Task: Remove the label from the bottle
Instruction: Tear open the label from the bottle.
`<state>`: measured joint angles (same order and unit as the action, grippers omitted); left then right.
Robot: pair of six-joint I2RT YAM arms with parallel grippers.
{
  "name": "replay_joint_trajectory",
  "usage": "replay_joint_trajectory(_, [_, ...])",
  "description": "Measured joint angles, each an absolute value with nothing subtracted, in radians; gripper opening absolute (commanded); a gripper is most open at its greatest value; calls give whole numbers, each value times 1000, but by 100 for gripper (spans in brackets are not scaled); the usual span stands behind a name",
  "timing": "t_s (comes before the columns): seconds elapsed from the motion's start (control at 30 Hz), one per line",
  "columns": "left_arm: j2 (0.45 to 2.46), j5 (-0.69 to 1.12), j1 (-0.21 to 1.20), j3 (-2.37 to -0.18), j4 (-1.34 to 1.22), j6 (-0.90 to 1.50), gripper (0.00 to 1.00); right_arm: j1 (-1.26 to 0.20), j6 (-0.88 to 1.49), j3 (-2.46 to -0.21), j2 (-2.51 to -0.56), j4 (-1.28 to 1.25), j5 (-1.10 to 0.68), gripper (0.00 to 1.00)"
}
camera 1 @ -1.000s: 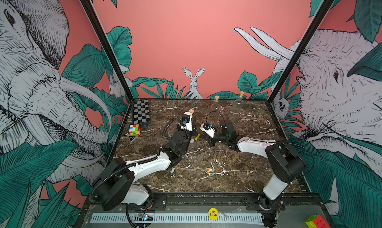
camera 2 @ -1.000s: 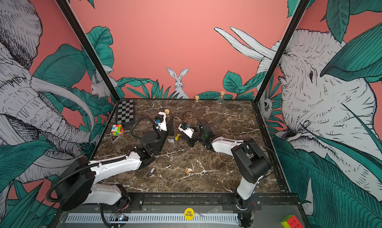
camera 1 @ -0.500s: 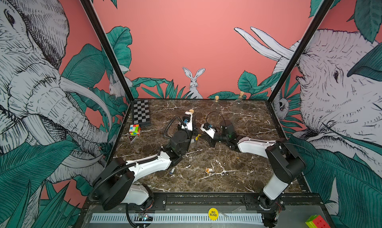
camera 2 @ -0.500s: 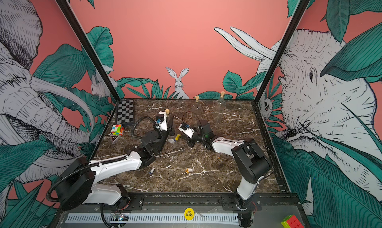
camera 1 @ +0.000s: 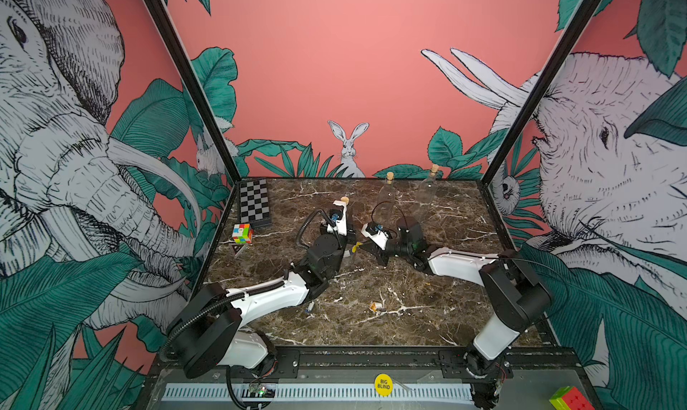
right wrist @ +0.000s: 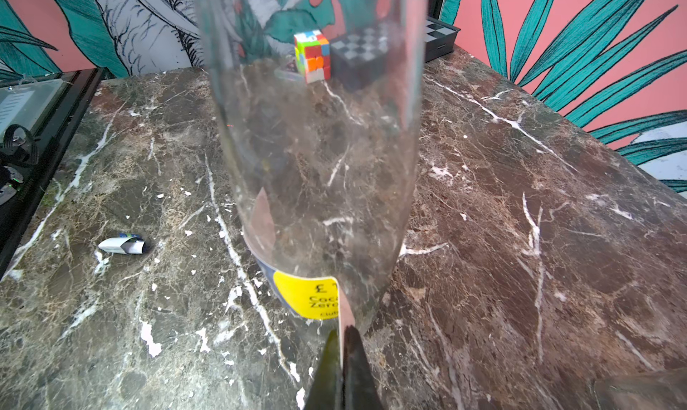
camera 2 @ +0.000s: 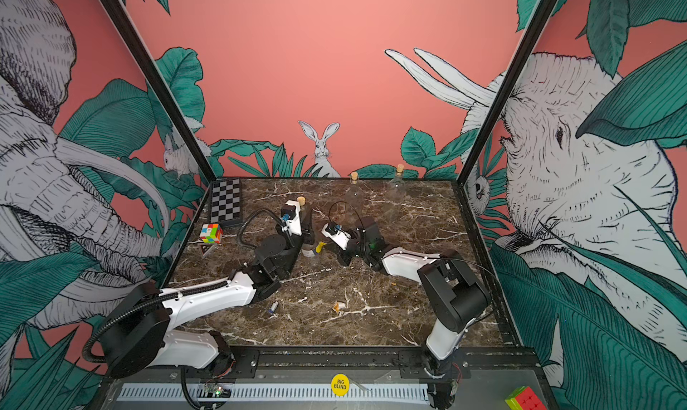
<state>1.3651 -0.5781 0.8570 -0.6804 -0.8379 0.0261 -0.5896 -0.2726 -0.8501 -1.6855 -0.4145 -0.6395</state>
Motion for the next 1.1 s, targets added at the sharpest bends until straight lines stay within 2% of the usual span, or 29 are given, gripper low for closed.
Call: replay_joint_trajectory(1.1, [1395,-682,884,-711,-836,23,0,-589,-272,-822,-1654,-407,-632,0])
